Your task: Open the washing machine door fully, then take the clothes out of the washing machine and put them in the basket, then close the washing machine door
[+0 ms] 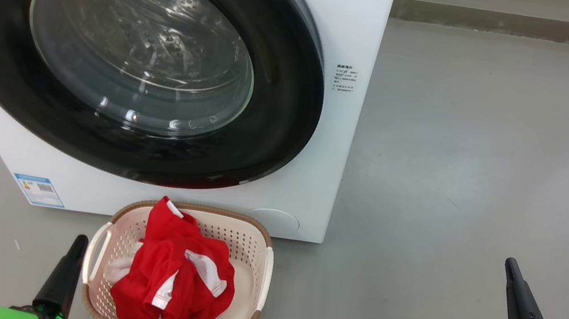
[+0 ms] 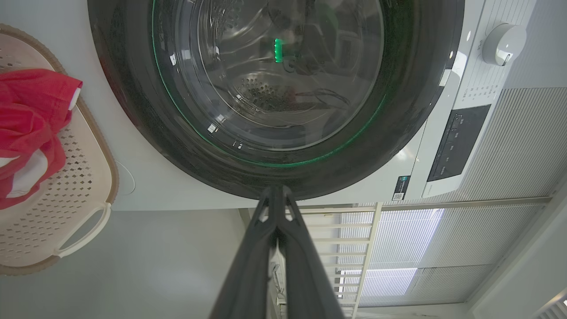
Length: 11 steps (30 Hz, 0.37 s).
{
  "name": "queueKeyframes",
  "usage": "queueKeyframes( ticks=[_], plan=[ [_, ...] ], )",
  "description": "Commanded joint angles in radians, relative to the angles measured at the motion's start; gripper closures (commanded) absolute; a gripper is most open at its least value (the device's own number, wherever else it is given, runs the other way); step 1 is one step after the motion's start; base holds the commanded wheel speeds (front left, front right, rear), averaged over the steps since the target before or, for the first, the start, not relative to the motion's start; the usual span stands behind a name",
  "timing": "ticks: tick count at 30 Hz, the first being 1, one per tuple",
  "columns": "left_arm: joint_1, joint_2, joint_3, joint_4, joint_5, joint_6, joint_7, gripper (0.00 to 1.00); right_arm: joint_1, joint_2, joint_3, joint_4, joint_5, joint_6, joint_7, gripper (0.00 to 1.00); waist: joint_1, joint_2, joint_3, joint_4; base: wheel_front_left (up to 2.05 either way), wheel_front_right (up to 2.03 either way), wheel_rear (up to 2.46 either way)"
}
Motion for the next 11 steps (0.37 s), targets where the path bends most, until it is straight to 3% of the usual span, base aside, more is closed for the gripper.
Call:
queueKeyframes(
  ticks=[1, 11],
  plan=[
    [-0.039, 0.008, 0.026, -0.022, -0.007, -0.007, 0.006, 1.00, -0.041, -0.009, 0.015, -0.030, -0.002, -0.001, 0.006, 1.00, 0.0000, 0.0000, 0.000, 0.000, 0.00, 0.00, 0.00],
    [-0.039, 0.008, 0.026, -0.022, -0.007, -0.007, 0.006, 1.00, -0.042, -0.009, 0.015, -0.030, -0.002, -0.001, 0.006, 1.00, 0.0000, 0.0000, 0.000, 0.000, 0.00, 0.00, 0.00]
  ],
)
